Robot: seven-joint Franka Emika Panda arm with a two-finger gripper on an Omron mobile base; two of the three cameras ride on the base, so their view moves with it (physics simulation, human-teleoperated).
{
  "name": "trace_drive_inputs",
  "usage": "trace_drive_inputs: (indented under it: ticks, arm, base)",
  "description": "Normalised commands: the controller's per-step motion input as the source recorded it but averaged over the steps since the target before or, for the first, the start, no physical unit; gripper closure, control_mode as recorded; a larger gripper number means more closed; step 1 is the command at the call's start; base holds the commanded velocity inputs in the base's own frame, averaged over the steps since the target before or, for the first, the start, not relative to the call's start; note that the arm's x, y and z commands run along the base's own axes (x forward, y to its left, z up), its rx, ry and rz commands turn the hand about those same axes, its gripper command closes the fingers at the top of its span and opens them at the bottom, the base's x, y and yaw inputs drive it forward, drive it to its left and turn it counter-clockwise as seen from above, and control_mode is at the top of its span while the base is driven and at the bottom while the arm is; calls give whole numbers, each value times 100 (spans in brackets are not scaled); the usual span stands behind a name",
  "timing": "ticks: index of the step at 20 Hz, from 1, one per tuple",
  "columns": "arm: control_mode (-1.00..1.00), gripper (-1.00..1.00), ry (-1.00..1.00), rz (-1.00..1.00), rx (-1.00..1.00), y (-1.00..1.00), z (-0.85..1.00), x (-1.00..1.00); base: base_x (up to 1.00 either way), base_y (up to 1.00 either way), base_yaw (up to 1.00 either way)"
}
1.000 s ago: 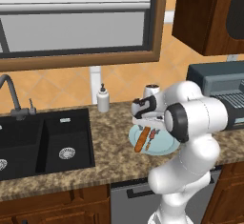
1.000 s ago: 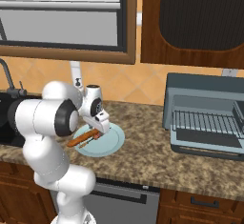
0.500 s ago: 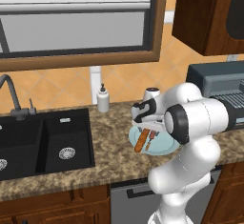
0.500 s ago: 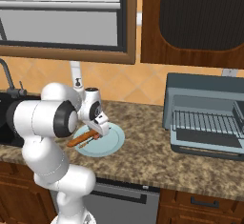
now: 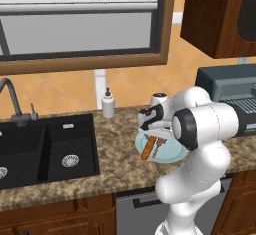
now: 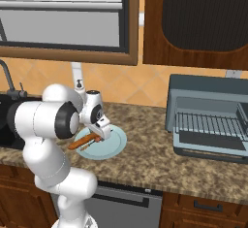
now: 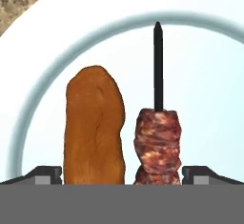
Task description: Pick up the kebab skewer and baguette bread, and place them inside the toaster oven. Close the toaster oven door and start by setting the timer.
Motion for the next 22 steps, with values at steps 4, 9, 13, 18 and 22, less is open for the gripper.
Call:
trace_drive_inputs:
  ticks: [4, 9, 13, 18, 22]
  arm:
    - [-100, -100, 0, 0, 0, 0, -1, 0]
    - [-100, -100, 0, 0, 0, 0, -12, 0]
    - [-100, -100, -2, 0, 0, 0, -17, 0]
    - [-100, -100, -2, 0, 0, 2, -28, 0]
    - [-100, -100, 0, 0, 0, 9, -27, 0]
  base:
    - [0, 0, 0]
    - [0, 0, 0]
    - [0, 0, 0]
    - [0, 0, 0]
    - [0, 0, 0]
